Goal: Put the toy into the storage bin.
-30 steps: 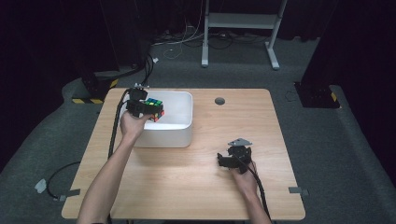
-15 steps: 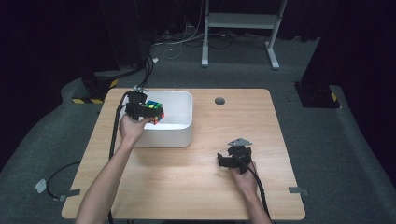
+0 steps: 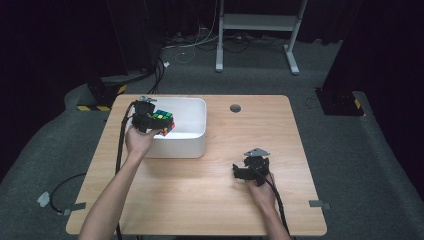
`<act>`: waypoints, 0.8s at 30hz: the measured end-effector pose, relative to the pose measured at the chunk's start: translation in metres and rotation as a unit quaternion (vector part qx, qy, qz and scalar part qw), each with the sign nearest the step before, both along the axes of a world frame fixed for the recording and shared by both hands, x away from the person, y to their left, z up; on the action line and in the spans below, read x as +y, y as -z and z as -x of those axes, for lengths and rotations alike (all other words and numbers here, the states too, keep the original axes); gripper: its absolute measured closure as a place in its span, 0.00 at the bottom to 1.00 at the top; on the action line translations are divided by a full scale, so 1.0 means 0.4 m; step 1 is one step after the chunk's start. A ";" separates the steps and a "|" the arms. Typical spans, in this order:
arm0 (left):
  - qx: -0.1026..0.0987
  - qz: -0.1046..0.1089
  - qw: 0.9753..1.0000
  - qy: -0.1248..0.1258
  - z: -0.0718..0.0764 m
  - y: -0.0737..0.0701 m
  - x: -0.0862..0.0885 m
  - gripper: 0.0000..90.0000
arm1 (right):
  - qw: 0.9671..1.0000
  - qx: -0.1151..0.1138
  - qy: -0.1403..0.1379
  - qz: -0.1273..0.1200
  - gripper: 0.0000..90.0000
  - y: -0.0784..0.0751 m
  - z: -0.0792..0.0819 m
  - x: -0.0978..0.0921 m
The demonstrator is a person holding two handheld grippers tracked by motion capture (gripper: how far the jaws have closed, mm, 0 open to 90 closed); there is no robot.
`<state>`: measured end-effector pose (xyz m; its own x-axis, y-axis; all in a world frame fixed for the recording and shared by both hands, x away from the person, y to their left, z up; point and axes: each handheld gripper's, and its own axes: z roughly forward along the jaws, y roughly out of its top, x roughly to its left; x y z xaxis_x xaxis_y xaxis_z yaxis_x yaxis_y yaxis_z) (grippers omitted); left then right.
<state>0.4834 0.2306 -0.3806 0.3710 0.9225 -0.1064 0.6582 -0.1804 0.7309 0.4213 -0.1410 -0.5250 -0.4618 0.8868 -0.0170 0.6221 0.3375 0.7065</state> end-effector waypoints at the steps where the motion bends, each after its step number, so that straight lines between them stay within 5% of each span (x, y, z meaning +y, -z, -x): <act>1: 0.000 0.000 1.000 0.000 0.000 0.000 0.000 0.37 | 1.000 0.000 0.000 0.000 0.16 0.000 0.000 0.000; 24: -0.017 0.001 1.000 -0.004 0.062 0.006 0.008 0.37 | 1.000 0.000 0.000 0.000 0.16 0.000 0.000 0.000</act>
<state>0.4587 0.2337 -0.3829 0.3662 0.9257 -0.0952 0.6352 -0.1739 0.7525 0.4212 -0.1410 -0.5249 -0.4613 0.8871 -0.0164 0.6229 0.3370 0.7060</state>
